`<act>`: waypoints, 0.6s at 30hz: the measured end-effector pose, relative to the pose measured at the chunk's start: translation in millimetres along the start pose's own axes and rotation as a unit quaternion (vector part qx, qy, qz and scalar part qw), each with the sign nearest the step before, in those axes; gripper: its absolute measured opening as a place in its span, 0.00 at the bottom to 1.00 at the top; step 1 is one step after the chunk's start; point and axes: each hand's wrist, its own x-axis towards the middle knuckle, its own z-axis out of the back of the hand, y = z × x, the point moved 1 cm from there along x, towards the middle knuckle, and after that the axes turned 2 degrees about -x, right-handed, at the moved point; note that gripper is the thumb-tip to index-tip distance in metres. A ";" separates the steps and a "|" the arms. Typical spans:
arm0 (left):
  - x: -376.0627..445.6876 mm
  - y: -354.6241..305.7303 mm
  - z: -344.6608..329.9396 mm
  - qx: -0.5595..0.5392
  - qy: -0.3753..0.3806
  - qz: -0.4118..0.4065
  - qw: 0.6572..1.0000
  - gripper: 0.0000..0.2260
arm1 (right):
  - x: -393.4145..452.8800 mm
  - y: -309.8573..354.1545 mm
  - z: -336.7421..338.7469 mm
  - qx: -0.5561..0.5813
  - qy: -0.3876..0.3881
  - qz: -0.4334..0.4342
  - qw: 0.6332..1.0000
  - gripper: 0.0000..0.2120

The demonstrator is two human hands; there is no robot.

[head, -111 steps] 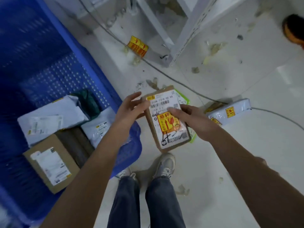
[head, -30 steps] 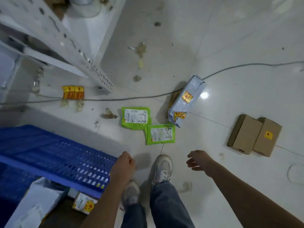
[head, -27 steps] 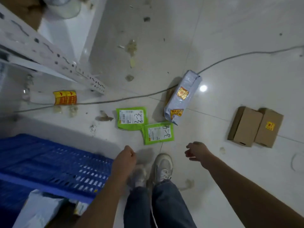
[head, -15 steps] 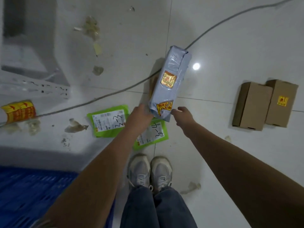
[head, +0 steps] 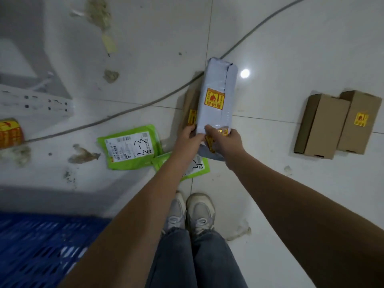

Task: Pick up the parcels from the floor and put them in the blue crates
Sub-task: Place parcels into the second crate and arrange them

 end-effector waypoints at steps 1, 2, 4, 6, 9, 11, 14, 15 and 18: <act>-7.2 -0.9 1.8 -0.004 0.001 0.009 1.000 0.15 | -10.9 -0.3 4.7 0.013 -0.006 -0.001 1.000 0.30; -16.0 -4.4 4.5 -0.015 -0.002 0.015 1.000 0.14 | -22.2 -0.1 9.2 0.022 -0.008 0.001 1.000 0.28; -35.9 -16.2 11.3 -0.042 -0.013 0.006 0.999 0.18 | -48.2 0.9 17.1 -0.010 -0.036 0.056 0.998 0.31; -54.1 -30.6 16.5 -0.075 -0.010 -0.030 0.997 0.28 | -80.2 1.8 20.6 -0.127 -0.100 0.174 0.971 0.33; -80.9 -54.7 12.7 -0.143 0.005 -0.037 0.989 0.29 | -135.7 4.1 16.1 -0.263 -0.160 0.384 0.870 0.28; -93.0 -60.8 12.8 -0.129 -0.059 -0.011 0.990 0.29 | -166.2 2.8 6.2 -0.313 -0.164 0.462 0.813 0.24; -107.4 -51.5 27.5 -0.036 -0.128 0.007 0.991 0.30 | -196.5 -3.0 -5.9 -0.337 -0.140 0.499 0.786 0.26; -111.4 -46.1 34.5 -0.019 -0.118 0.010 0.993 0.29 | -204.2 -6.2 -7.4 -0.342 -0.115 0.506 0.783 0.27; -133.4 -32.8 58.8 -0.065 -0.081 0.015 0.994 0.23 | -222.9 -12.9 -2.7 -0.272 -0.003 0.494 0.826 0.24</act>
